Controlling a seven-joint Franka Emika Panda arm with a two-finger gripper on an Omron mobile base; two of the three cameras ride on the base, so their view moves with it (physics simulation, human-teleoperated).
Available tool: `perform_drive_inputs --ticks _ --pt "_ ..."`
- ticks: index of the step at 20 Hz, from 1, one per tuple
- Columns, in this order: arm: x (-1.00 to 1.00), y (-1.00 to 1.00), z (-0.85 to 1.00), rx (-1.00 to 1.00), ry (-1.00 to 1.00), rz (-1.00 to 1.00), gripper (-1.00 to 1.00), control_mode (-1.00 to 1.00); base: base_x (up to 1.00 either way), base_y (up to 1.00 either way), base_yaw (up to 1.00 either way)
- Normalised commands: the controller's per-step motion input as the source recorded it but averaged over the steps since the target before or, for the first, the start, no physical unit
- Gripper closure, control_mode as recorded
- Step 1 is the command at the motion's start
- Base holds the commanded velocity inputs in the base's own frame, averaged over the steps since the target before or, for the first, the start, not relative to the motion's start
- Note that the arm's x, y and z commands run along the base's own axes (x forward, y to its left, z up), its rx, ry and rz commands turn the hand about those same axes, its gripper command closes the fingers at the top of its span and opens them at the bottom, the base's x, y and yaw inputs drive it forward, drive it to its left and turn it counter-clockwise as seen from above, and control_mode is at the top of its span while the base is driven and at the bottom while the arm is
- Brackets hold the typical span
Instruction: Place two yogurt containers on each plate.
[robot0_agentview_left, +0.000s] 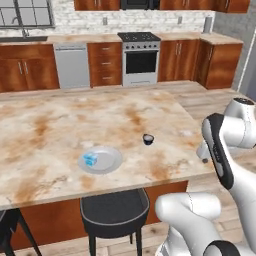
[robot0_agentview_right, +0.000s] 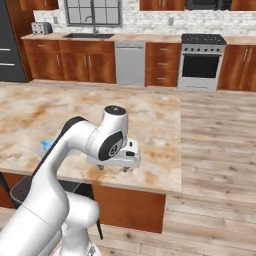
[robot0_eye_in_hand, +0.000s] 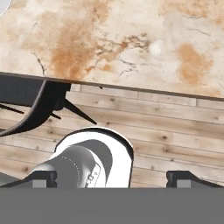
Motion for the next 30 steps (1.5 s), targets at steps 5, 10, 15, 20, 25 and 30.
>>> perform_drive_inputs --ticks 5,10,15,20,25,30 --pt "0.0 0.0 0.0 0.0 0.0 0.0 -1.0 1.0 1.0 -0.51 0.25" --pt "0.0 0.0 0.0 0.0 0.0 0.0 -1.0 1.0 1.0 -0.1 0.44" --pt "0.0 0.0 0.0 0.0 0.0 0.0 -1.0 1.0 1.0 0.07 0.47" --pt "0.51 0.12 -0.01 0.0 0.05 0.07 -1.0 -1.0 0.12 0.0 0.03" --pt "1.0 0.74 -0.05 -0.01 0.03 0.14 -1.0 -1.0 0.0 0.0 0.0" --pt "1.0 0.12 0.1 -0.08 0.05 0.01 -1.0 -1.0 0.0 0.0 0.0"
